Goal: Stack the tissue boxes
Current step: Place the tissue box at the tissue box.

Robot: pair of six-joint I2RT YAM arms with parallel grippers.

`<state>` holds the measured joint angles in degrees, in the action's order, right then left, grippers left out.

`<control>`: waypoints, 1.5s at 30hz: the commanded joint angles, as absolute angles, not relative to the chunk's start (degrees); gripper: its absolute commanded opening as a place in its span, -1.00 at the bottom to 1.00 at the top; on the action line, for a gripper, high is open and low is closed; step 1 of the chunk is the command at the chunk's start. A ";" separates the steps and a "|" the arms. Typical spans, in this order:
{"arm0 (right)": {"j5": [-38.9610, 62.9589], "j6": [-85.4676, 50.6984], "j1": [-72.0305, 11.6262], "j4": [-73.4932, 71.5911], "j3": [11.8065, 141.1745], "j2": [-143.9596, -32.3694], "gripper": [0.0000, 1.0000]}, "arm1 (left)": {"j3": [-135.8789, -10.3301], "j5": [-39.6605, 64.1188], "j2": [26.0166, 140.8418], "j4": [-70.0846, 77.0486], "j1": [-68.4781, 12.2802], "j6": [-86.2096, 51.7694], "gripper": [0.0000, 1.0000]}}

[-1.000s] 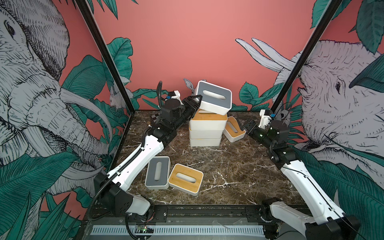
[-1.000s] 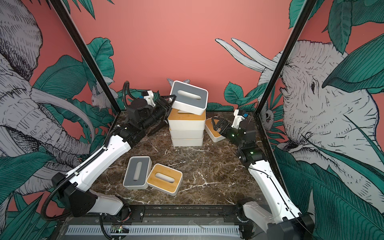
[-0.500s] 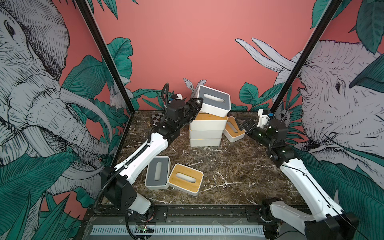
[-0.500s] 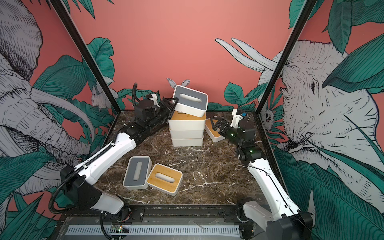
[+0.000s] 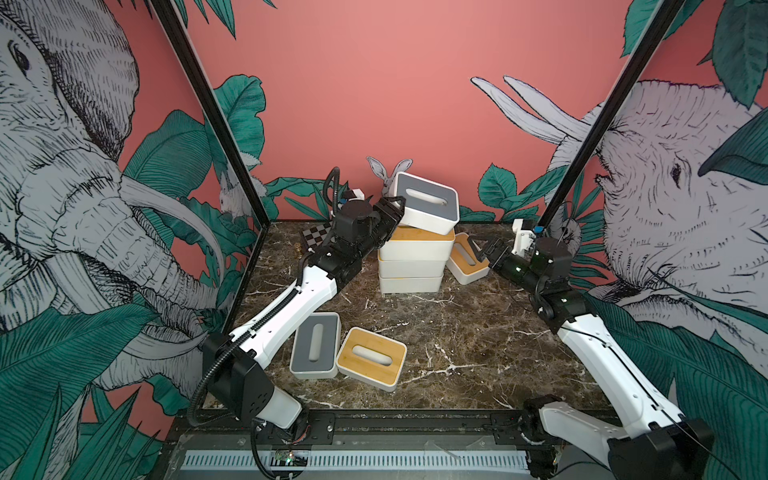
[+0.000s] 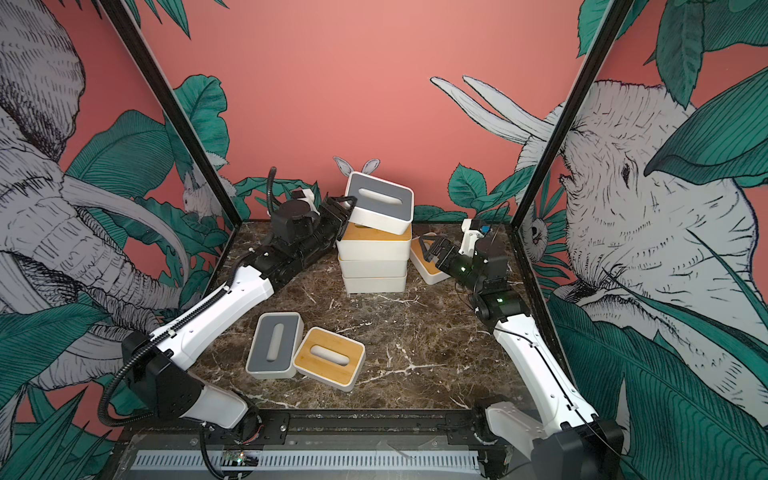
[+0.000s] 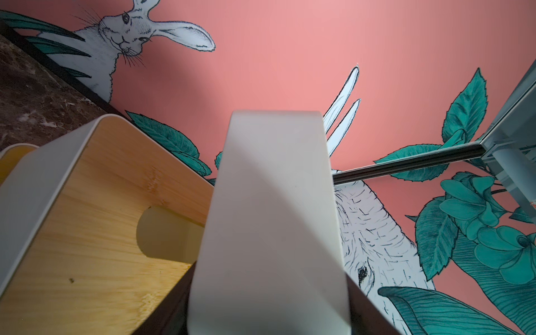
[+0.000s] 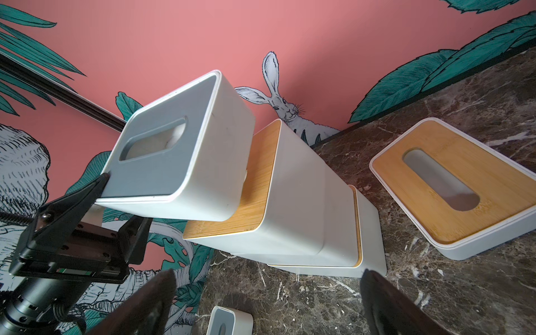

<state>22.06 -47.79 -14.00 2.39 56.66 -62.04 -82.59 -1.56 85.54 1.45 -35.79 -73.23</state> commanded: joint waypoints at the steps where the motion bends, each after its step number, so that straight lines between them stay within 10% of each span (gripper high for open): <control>1: 22.95 -47.90 -14.30 1.10 58.62 -62.40 0.99 | -82.68 -2.50 84.77 3.75 -36.54 -73.81 0.31; 23: 24.53 -48.34 -15.11 0.53 62.51 -65.99 0.98 | -83.56 -4.56 83.19 -2.85 -37.44 -70.63 0.89; 45: 23.74 -49.66 -15.38 0.96 58.76 -63.98 0.99 | -89.51 -5.36 82.67 -17.60 -36.30 -64.91 0.99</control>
<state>24.01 -49.52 -15.03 2.46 59.09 -65.58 -89.95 -4.08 85.69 -17.08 -36.86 -65.34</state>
